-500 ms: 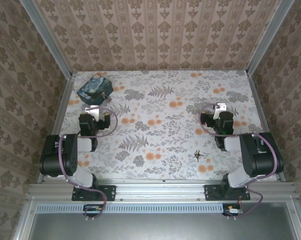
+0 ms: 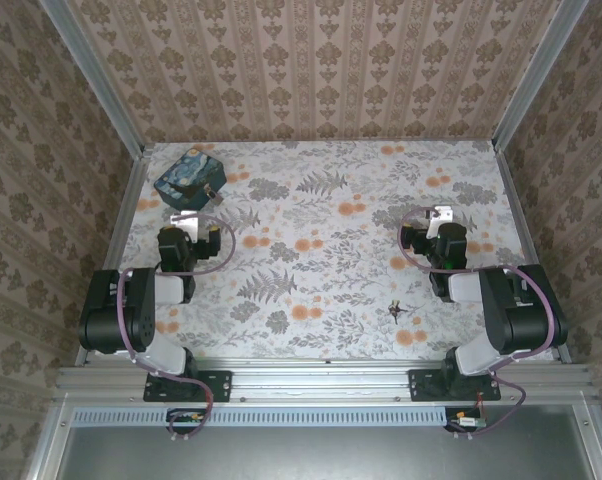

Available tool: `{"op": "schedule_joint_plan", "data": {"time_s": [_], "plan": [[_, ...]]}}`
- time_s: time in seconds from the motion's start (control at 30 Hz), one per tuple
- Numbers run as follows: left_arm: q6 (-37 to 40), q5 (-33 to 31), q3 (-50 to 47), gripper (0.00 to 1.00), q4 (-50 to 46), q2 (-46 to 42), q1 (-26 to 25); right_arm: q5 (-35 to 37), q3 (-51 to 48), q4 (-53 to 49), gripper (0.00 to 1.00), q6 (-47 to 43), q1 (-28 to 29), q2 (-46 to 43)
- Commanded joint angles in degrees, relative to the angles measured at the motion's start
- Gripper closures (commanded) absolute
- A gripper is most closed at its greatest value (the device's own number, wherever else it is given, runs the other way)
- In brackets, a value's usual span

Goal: Unlock a padlock with a key

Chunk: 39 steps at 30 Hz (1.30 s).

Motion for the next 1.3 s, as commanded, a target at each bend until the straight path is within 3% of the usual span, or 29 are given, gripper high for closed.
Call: {"op": "schedule_joint_plan", "data": {"time_s": [0.0,0.47,0.53,0.6,0.7,0.77,0.93,1.13,1.27], "plan": [[-1.23,0.94,1.34,0.00,-0.01,-0.16,0.58,0.98,0.97,0.92,0.00,-0.72,0.19,-0.29],[-2.71,4.74,1.31,0.01,-0.50,-1.28,2.81,0.97,0.99,0.97,0.00,-0.73,0.24,-0.34],[-3.09,1.85,3.71,0.04,-8.46,-5.69,2.14,0.99,0.88,1.06,0.00,-0.72,0.22,-0.38],[-4.31,-6.36,9.28,0.02,-21.02,-10.20,0.65,0.90,1.03,1.01,0.00,-0.63,0.11,-0.29],[-6.42,-6.56,20.50,0.00,-35.05,-11.14,2.03,0.95,1.15,0.81,0.00,-0.72,0.18,-0.49],[-8.82,-5.66,29.97,0.00,-44.19,-7.15,4.42,2.14,2.79,-4.89,0.00,-1.53,1.14,-3.61],[-12.86,-1.76,45.54,0.00,-52.95,3.87,8.54,1.95,11.88,-29.41,0.02,1.91,3.98,-12.37],[-16.66,9.07,68.12,0.00,-67.14,21.60,13.37,3.24,19.09,-43.73,0.01,0.65,14.82,-16.15],[-15.63,13.89,82.23,0.00,-76.09,32.18,14.59,2.08,21.18,-47.35,0.00,0.76,20.13,-17.38]]}}
